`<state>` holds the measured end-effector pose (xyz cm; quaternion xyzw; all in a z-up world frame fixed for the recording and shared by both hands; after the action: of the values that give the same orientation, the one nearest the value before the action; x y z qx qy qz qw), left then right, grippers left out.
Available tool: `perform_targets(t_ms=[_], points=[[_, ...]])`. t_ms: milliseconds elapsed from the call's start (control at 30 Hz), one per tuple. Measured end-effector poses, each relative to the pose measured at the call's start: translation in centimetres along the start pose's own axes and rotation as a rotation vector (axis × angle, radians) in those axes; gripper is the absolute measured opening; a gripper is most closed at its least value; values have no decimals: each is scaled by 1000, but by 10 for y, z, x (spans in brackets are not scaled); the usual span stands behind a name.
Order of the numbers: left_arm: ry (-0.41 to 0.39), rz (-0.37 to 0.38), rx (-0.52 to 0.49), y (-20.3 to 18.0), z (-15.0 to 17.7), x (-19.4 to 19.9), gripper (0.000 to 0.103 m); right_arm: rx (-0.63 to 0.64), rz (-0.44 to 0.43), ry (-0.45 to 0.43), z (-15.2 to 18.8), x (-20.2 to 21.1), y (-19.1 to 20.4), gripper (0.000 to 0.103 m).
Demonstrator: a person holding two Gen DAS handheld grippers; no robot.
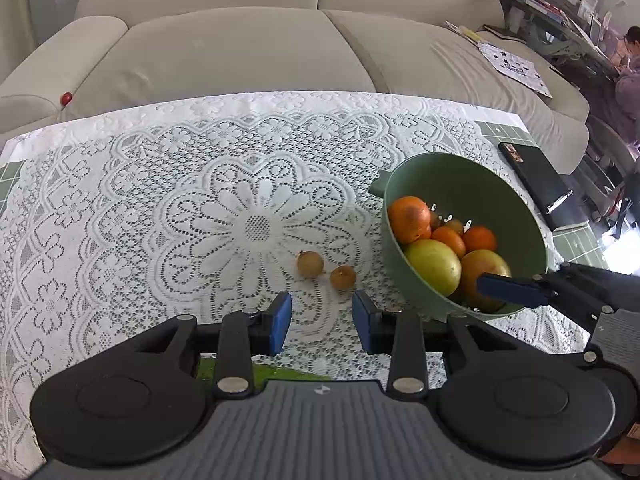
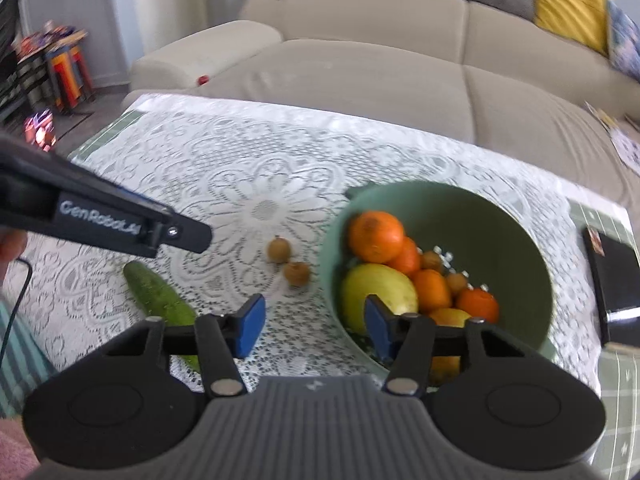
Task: Organize fruits
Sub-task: 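Lift both tools out toward the two remaining brown fruits, then grasp a small brown fruit with the right tool while the left tool approaches another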
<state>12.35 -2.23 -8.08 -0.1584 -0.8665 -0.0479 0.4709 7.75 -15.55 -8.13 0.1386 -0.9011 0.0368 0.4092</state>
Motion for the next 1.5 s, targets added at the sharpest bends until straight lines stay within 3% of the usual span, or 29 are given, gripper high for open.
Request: perform_targets(t_ms=[167, 467, 700, 1100, 1500], points=[[2, -15, -39, 5, 4, -6, 41, 106, -9, 16, -4, -13, 17, 41], [17, 28, -75, 18, 2, -29, 37, 325, 6, 57, -9, -48, 34, 31], [34, 39, -170, 23, -2, -49, 35, 496, 14, 97, -14, -76, 39, 30], [42, 129, -264, 29, -3, -76, 35, 817, 26, 185, -5, -116, 52, 25], [45, 180, -303, 32, -3, -93, 35, 944, 55, 245, -5, -138, 49, 23]])
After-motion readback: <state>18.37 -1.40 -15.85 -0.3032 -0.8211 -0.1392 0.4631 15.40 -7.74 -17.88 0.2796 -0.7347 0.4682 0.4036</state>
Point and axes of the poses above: each gripper's, at about its wrist camera, not at the fingertips, and x roughly against the way its jaws point, y to its left, z to its underside, the point moved 7 cm from there along -x, roughly the way its jaws point, and after that the axes turned 3 degrees about -z, right-handed, at the moved point
